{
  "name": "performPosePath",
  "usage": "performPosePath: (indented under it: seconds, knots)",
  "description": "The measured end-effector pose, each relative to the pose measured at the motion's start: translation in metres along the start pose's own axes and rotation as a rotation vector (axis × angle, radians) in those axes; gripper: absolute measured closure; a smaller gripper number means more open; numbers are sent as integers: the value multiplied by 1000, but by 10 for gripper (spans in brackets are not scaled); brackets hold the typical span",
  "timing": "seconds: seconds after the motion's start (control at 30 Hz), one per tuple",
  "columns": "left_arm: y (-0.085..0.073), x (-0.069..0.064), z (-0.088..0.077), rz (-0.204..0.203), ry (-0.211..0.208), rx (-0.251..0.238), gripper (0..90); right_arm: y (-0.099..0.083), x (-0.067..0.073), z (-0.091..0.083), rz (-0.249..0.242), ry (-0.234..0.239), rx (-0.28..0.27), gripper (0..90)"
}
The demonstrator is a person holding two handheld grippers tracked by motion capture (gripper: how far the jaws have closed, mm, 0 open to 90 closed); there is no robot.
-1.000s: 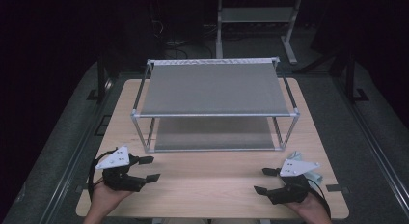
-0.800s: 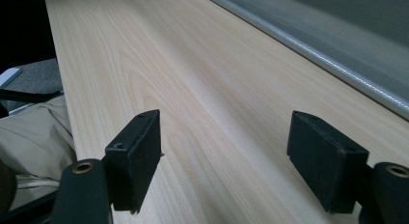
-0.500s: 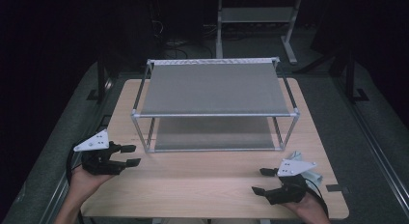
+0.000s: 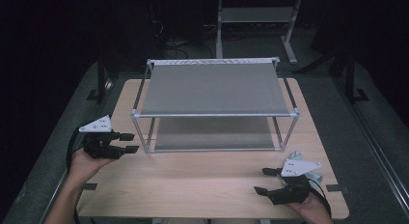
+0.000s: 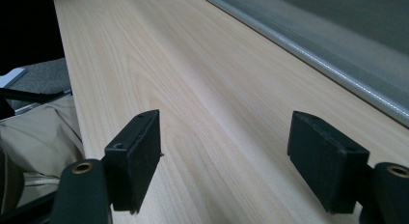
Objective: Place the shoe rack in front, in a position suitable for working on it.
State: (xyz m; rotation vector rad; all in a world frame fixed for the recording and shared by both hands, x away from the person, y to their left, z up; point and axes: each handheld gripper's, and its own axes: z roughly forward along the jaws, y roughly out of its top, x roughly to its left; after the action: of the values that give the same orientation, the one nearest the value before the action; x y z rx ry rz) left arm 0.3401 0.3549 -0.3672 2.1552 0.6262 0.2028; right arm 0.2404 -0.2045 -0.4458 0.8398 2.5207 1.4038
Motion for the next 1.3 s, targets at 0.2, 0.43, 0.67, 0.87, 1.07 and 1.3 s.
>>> performPosePath:
  seconds: [0.2, 0.43, 0.67, 0.87, 1.07, 1.3]
  knots:
    - [6, 10, 6, -18, 8, 13, 461, 0, 0, -1, 1, -2, -2, 270]
    - [13, 20, 14, -23, 12, -3, 490, -1, -1, -3, -5, 2, -5, 270]
    - [18, 23, 16, -8, 8, 14, 622, -2, -8, -9, -6, 11, 0, 274]
    - [24, 23, 20, 10, 6, 23, 697, -1, -13, -16, -11, -5, 7, 275]
    - [26, 22, 23, 32, 12, 32, 795, -5, -16, -25, -13, -34, 23, 292]
    - [25, 16, 22, 62, 9, 34, 805, -15, -30, -50, 6, -143, 57, 331]
